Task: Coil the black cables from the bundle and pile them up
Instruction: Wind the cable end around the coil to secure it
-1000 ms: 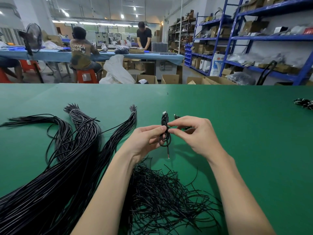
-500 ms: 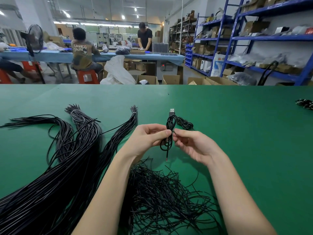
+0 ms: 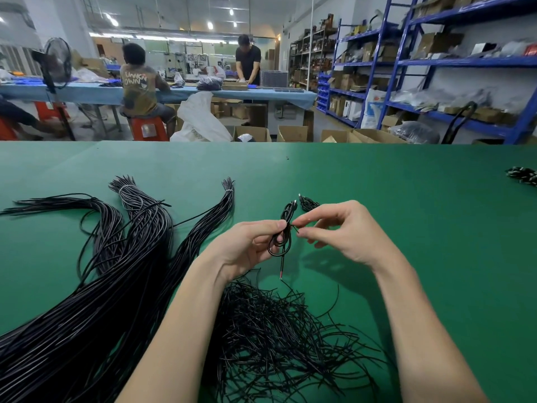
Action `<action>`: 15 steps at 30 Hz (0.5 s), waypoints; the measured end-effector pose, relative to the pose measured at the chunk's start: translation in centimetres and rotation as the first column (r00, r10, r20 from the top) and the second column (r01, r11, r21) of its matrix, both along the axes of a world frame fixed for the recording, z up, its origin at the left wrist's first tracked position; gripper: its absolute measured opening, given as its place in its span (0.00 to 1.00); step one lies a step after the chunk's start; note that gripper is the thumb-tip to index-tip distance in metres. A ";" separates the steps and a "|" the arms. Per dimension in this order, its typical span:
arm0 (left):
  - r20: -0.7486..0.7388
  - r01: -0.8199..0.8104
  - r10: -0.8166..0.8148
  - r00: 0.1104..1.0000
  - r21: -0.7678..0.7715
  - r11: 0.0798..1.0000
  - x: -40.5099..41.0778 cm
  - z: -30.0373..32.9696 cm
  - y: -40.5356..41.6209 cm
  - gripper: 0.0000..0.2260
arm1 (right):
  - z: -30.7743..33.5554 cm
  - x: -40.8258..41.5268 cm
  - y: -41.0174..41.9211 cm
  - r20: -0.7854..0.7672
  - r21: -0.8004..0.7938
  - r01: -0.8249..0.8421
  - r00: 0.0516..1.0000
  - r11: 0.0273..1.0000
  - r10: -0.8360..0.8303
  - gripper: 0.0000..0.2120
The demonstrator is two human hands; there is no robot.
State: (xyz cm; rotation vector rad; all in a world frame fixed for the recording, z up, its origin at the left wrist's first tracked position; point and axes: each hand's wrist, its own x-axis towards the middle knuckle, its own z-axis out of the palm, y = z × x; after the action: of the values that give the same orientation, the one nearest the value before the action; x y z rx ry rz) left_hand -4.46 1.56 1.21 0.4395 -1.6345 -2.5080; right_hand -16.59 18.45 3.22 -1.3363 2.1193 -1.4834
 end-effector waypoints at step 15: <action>-0.178 -0.104 0.068 0.982 -0.204 0.973 -0.1 0.1 0.2 0.06 | -1.2 1.8 -2.5 0.872 -0.140 0.137 0.486 0.981 0.057 0.05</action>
State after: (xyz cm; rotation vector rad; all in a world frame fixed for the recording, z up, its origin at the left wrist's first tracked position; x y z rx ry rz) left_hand -4.60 1.73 1.36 0.2585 -1.7498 -2.2098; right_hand -14.78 15.99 2.03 -0.3232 1.3188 -1.8545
